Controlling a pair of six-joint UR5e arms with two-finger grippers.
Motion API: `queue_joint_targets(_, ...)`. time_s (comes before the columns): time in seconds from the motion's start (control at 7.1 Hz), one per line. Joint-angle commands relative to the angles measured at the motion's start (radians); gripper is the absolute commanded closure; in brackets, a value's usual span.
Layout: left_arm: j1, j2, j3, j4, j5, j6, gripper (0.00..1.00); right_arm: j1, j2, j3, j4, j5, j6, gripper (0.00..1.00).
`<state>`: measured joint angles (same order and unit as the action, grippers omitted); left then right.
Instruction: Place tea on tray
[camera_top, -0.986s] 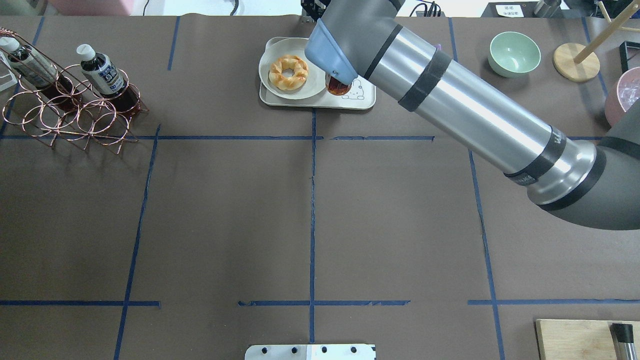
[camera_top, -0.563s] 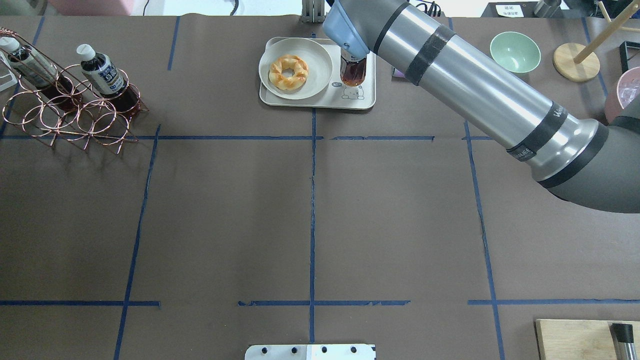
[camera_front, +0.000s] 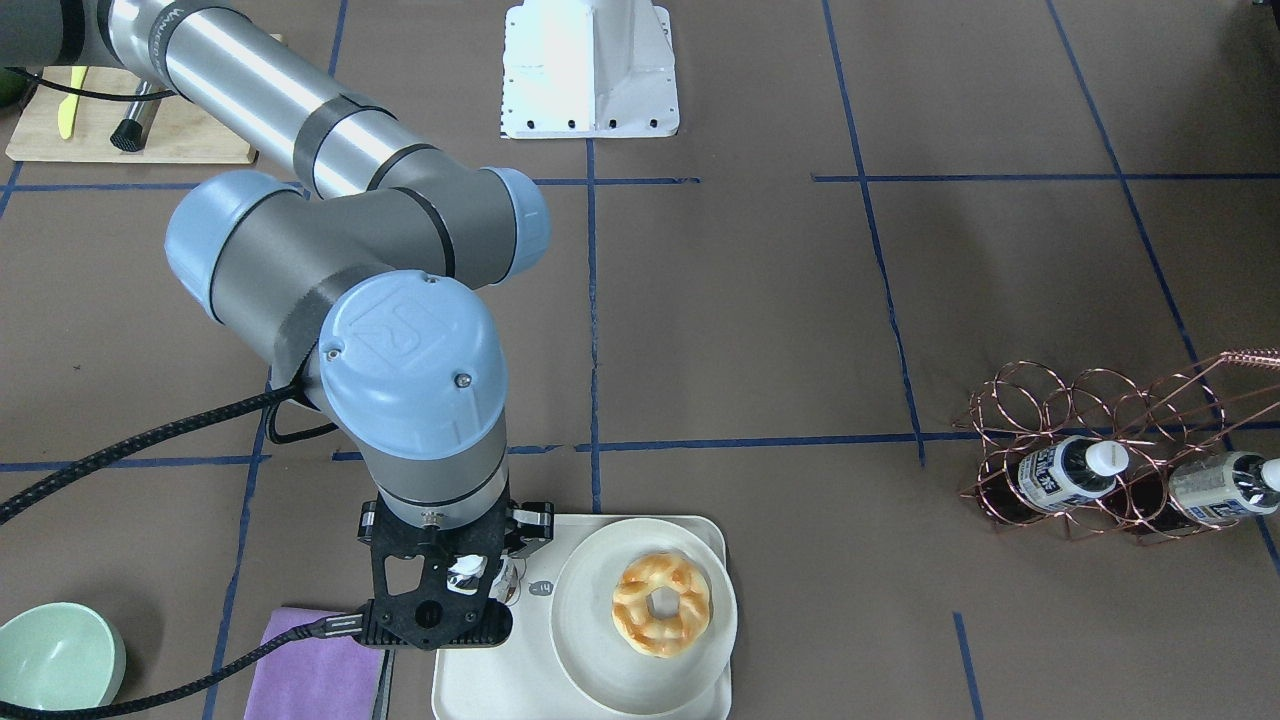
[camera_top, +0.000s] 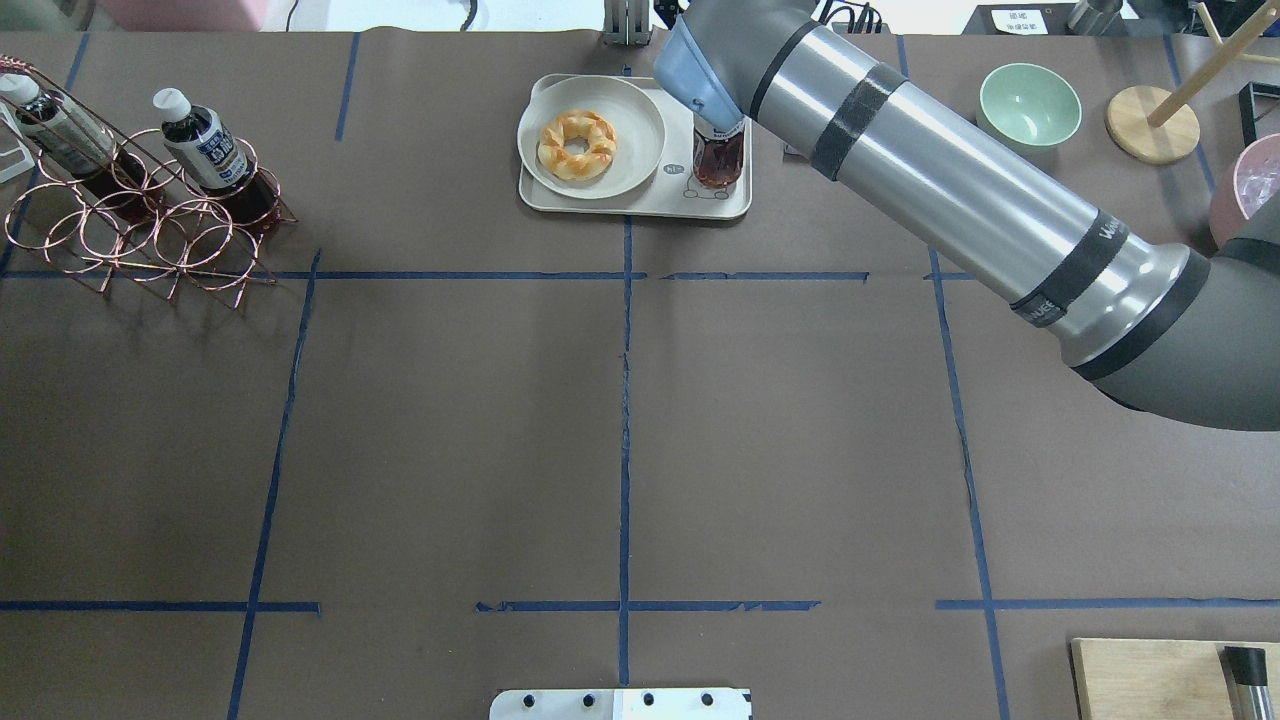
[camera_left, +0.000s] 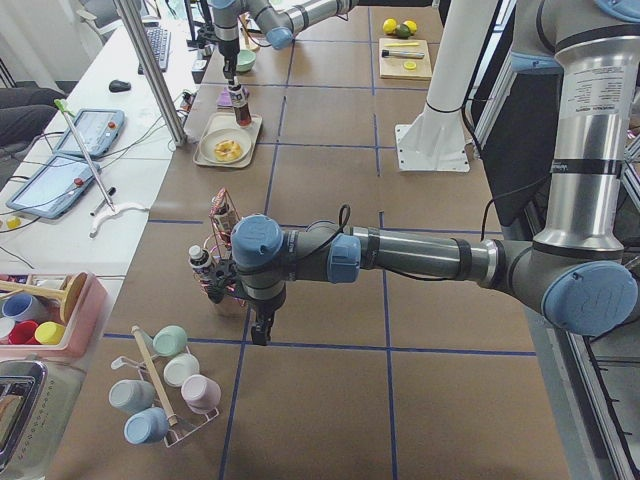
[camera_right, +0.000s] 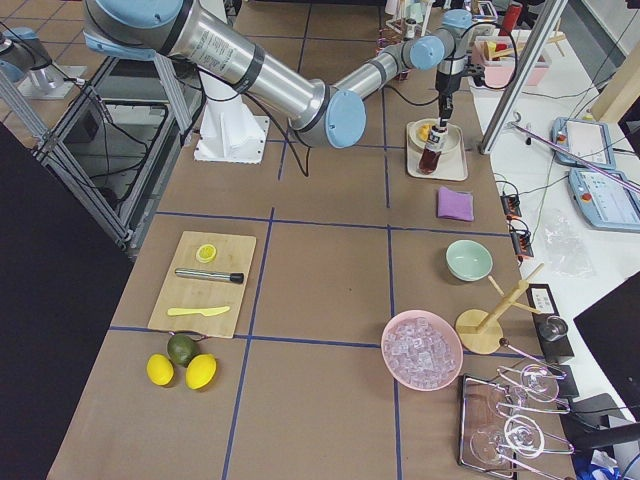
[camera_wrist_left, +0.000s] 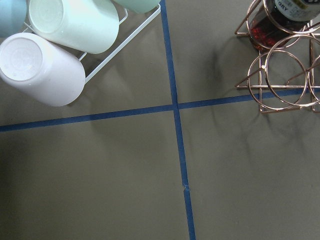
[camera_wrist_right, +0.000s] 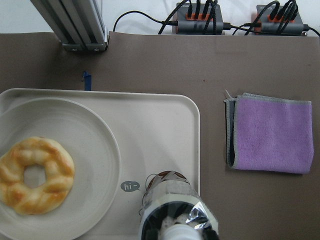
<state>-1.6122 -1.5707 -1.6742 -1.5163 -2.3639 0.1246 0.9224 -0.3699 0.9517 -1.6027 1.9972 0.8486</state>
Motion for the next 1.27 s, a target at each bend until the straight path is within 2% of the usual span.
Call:
queue_joint_targets(0.0,0.000,-0.002,0.001,-0.002,0.000,0.000,0.00,-0.013,-0.026,-0.001,0.051,-0.003,0.012,0.14)
queue_joint_targets(0.14,0.000,0.000,0.001,-0.004,0.000,0.000,0.00,-0.014,-0.040,-0.001,0.081,-0.002,0.013,0.01)
queue_joint_targets(0.28,0.000,0.000,0.001,-0.002,0.000,0.000,0.00,0.001,-0.028,0.010,0.073,0.030,0.012,0.01)
queue_joint_targets(0.42,0.000,0.000,0.004,-0.004,0.000,0.000,0.00,0.057,-0.020,0.034,0.054,0.139,0.004,0.01)
queue_joint_targets(0.7,0.000,0.003,0.008,-0.004,0.000,0.001,0.00,0.116,-0.024,0.122,-0.078,0.182,-0.061,0.01)
queue_joint_targets(0.85,0.000,0.003,0.014,-0.004,0.000,0.001,0.00,0.148,-0.068,0.169,-0.121,0.225,-0.127,0.01)
queue_joint_targets(1.13,0.000,0.006,0.016,-0.004,0.002,0.003,0.00,0.220,-0.333,0.447,-0.201,0.276,-0.335,0.01)
